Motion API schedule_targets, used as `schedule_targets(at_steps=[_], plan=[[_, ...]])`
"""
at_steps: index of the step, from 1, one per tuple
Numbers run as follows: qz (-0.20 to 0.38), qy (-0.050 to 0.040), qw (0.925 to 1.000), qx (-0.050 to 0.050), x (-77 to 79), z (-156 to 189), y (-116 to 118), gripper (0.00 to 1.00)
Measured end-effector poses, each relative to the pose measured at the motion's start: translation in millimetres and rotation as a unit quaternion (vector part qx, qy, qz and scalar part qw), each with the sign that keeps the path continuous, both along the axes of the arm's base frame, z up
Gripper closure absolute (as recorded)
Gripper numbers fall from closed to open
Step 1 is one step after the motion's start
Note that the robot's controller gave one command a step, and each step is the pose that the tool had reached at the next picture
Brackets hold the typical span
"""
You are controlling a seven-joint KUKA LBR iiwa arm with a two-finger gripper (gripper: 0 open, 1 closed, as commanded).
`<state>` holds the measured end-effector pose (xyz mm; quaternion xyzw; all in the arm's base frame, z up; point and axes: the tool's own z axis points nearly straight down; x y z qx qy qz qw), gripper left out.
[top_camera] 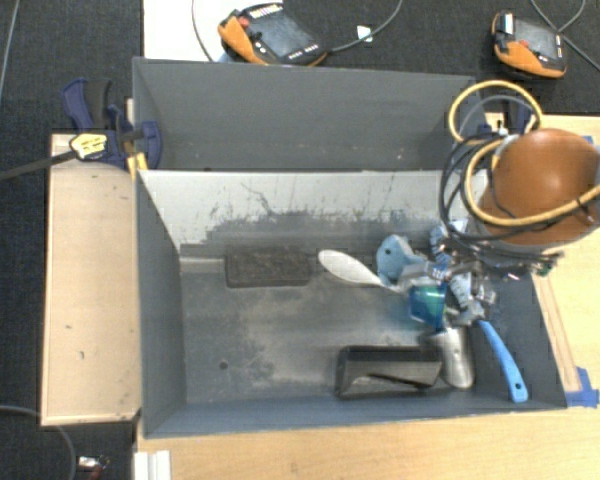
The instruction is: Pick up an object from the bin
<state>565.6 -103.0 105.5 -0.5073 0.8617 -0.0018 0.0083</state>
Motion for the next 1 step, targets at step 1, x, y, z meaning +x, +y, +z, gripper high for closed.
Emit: schedule_targets(at_steps=[1], plan=[[-0.191, 0.0019, 0.9815, 0.001, 2.1, -29.3, -1.2, 0.00]])
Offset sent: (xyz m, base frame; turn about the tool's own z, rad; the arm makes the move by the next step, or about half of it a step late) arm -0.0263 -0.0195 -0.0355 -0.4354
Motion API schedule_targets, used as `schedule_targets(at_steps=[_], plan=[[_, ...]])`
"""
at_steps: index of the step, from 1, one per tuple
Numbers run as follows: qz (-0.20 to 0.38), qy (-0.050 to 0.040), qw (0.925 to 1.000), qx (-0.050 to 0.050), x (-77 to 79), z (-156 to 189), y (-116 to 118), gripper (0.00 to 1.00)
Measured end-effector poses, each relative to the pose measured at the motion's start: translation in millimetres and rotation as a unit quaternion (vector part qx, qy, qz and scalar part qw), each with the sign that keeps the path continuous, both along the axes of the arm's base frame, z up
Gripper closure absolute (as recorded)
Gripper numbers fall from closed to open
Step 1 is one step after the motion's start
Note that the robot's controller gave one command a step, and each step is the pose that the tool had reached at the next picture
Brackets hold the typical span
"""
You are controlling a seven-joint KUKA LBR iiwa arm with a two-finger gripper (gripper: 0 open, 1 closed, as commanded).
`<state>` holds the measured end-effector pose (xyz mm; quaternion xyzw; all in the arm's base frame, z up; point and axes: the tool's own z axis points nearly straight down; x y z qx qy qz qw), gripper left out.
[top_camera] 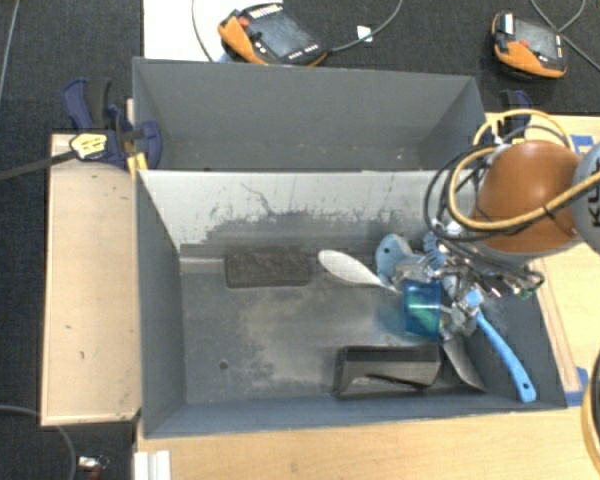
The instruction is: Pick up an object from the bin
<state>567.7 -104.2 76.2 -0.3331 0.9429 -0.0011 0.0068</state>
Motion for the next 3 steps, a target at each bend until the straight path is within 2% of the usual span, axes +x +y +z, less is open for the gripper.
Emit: schedule_targets(at_steps=[1, 3], plan=[[0.395, -0.0134, 0.9185, 0.002, -21.7, -2, -5, 1.00], [0.397, -0.0123, 0.9176, 0.003, -24.9, 9, -6, 1.00]])
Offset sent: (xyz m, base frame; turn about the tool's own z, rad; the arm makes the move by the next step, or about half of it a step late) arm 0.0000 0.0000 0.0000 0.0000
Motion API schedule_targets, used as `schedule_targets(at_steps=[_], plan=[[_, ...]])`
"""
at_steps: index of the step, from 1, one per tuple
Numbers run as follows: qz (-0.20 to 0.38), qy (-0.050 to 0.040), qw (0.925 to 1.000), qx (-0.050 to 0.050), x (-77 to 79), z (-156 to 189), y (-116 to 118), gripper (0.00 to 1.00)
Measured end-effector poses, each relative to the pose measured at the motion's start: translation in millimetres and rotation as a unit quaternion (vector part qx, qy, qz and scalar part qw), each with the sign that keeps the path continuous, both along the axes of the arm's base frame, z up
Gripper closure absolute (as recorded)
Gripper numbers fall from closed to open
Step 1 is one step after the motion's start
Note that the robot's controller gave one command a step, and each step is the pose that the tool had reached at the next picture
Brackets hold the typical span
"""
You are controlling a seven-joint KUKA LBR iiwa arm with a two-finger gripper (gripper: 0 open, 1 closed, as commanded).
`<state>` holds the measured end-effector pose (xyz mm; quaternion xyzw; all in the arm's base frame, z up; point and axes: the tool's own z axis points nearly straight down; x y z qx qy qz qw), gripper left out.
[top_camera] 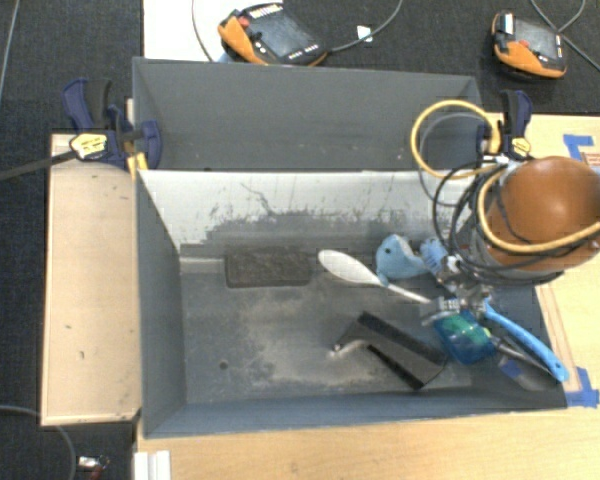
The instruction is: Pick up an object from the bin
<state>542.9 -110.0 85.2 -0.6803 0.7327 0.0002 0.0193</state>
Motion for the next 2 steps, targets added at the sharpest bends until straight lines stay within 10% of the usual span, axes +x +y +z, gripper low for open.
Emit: schedule_targets(at_steps=[2], plan=[[-0.003, 0.0017, 1.0000, 0.001, -0.6, 71, 0, 1.00]])
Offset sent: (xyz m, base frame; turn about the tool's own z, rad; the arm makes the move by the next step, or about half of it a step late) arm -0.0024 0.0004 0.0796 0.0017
